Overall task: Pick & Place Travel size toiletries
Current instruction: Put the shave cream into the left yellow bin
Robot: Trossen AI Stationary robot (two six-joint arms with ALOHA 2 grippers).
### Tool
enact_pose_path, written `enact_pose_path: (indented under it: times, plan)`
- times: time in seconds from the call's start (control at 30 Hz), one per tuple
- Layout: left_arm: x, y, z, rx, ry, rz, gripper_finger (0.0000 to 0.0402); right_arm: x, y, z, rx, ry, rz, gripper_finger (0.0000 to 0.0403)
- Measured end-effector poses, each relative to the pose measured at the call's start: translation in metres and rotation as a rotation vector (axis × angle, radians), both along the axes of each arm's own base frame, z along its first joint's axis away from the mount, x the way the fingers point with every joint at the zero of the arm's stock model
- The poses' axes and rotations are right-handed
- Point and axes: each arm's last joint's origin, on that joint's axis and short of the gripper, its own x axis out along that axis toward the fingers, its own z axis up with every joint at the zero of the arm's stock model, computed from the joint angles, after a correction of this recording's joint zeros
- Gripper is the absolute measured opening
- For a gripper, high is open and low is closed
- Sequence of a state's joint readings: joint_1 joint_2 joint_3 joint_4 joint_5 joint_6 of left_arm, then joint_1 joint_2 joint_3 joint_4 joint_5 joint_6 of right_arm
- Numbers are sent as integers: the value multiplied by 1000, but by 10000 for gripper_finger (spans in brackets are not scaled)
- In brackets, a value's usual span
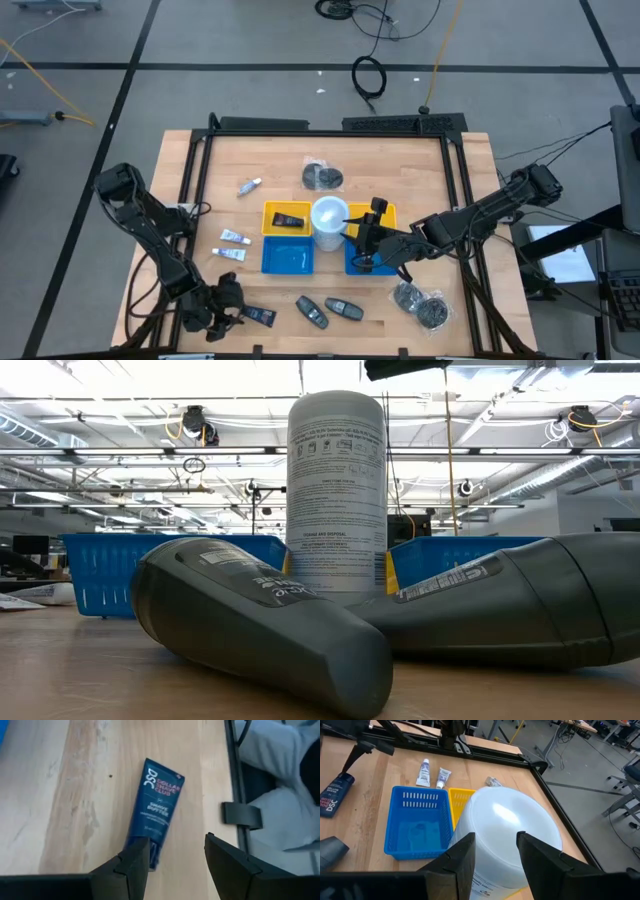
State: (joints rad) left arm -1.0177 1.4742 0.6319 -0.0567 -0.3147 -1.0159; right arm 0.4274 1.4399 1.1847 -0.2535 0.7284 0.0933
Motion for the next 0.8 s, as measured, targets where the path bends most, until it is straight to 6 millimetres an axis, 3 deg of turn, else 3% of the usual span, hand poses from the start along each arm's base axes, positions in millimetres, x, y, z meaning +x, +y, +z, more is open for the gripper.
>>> enact_pose_path:
  times: [0.63, 0.8]
  plan:
    - [-1, 4, -3, 70, -2, 7, 186, 0, 0, 0, 2, 0, -1, 141]
    - [0, 1, -16, 99, 26, 8, 186, 0, 0, 0, 2, 0, -1, 141]
